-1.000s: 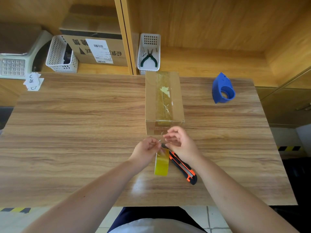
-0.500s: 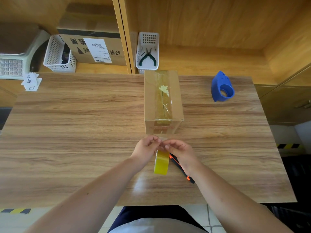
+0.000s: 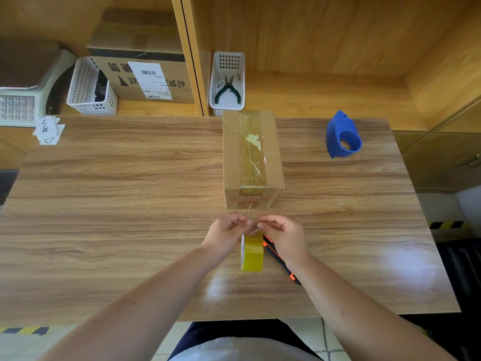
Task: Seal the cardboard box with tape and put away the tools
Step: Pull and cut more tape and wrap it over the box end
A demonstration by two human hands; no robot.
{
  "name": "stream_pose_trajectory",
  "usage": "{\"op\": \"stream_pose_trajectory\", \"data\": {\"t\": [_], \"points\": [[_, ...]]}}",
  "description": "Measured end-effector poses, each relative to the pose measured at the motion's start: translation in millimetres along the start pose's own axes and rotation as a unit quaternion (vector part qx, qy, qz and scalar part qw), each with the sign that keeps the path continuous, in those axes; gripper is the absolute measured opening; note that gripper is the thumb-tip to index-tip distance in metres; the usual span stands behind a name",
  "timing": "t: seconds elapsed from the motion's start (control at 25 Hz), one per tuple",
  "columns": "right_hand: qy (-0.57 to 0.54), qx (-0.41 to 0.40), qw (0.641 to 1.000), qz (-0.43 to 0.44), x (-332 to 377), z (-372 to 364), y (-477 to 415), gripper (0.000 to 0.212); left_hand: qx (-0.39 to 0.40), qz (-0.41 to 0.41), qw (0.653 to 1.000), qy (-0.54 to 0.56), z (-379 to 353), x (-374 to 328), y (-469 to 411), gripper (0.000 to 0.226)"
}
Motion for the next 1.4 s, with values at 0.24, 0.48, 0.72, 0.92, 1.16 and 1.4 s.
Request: {"op": "stream_pose_trajectory", "data": {"t": [0.24, 0.48, 0.72, 0.92, 1.16, 1.4], "points": [[0.059, 0.000, 0.997, 0.052, 8, 0, 1, 0.032, 0.013, 0.013, 1.000, -0.022, 2, 5, 4, 0.016], [0.069, 0.040, 0.996, 0.038, -1, -4, 3, 0.018, 0.013, -0.021, 0.998, -0.057, 5, -6, 9, 0.051], [0.075, 0.053, 0.996, 0.020, 4, -8, 2, 0.006, 0.003, -0.035, 0.995, -0.089, 5, -7, 10, 0.016], [0.117, 0.057, 0.991, -0.004, 6, -11, -1, 0.005, 0.013, -0.038, 0.989, -0.143, 6, -9, 8, 0.014], [0.201, 0.109, 0.974, 0.008, 7, -33, 0, 0.008, 0.023, -0.024, 0.988, -0.151, 1, -1, 7, 0.009], [0.219, 0.087, 0.972, -0.008, 11, -36, -12, 0.008, 0.026, -0.009, 0.987, -0.159, -5, 12, 10, 0.078]]}}
Point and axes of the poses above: each hand's wrist, its own y-axis away from the middle knuckle, its own z-axis out of the back of the hand, x = y × z, the point moved 9 cm from there along -y, towards the middle knuckle, and after that the axes turned 11 degrees about -y, right-handed, at the moved point
